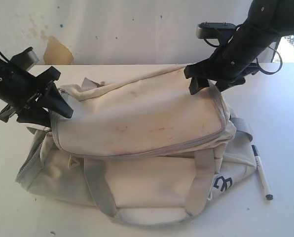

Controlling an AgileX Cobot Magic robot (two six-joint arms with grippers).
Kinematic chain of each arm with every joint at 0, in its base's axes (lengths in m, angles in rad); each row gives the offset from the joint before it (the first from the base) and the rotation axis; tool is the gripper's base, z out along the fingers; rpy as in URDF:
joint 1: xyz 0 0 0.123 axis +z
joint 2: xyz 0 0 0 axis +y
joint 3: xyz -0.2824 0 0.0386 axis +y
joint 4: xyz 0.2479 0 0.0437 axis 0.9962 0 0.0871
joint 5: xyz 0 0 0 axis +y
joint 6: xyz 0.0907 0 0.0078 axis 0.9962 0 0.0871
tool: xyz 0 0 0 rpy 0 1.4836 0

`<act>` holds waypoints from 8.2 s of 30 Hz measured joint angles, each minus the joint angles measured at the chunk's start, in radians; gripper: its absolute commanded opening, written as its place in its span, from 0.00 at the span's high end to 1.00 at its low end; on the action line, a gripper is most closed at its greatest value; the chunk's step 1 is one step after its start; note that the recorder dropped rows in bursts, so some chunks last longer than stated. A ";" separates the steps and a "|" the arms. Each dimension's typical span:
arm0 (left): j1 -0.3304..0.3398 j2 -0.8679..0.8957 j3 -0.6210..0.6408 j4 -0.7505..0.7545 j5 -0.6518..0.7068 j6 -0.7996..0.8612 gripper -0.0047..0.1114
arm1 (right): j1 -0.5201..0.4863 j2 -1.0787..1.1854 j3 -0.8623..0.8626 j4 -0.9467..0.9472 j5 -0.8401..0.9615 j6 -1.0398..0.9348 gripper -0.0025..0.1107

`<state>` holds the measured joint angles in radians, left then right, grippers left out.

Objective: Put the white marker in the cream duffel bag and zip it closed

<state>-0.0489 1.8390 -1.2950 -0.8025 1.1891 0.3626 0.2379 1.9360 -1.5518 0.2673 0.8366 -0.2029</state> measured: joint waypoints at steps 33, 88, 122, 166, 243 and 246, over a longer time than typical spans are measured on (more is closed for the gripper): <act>0.000 0.000 -0.286 0.453 -0.157 -0.221 0.23 | 0.031 -0.145 -0.004 0.280 0.000 -0.202 0.39; 0.187 0.339 -0.288 -0.236 0.024 0.914 0.59 | 0.071 -0.145 -0.008 0.302 0.107 -0.234 0.39; 0.278 0.339 -0.288 -0.210 0.033 0.906 0.38 | 0.071 -0.145 -0.008 0.302 0.102 -0.234 0.39; 0.397 0.401 -0.208 -0.372 0.026 1.249 0.30 | 0.071 -0.145 -0.008 0.302 0.102 -0.285 0.39; 0.301 0.274 -0.208 -0.282 0.022 1.220 0.96 | 0.071 -0.001 -0.064 0.319 0.124 -0.287 0.39; 0.301 0.239 -0.208 -0.245 0.024 1.133 0.96 | 0.071 0.045 -0.125 0.360 0.157 -0.311 0.39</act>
<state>0.2518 2.0775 -1.5030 -1.0476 1.2134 1.4951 0.3087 1.9806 -1.6768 0.6278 0.9940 -0.5142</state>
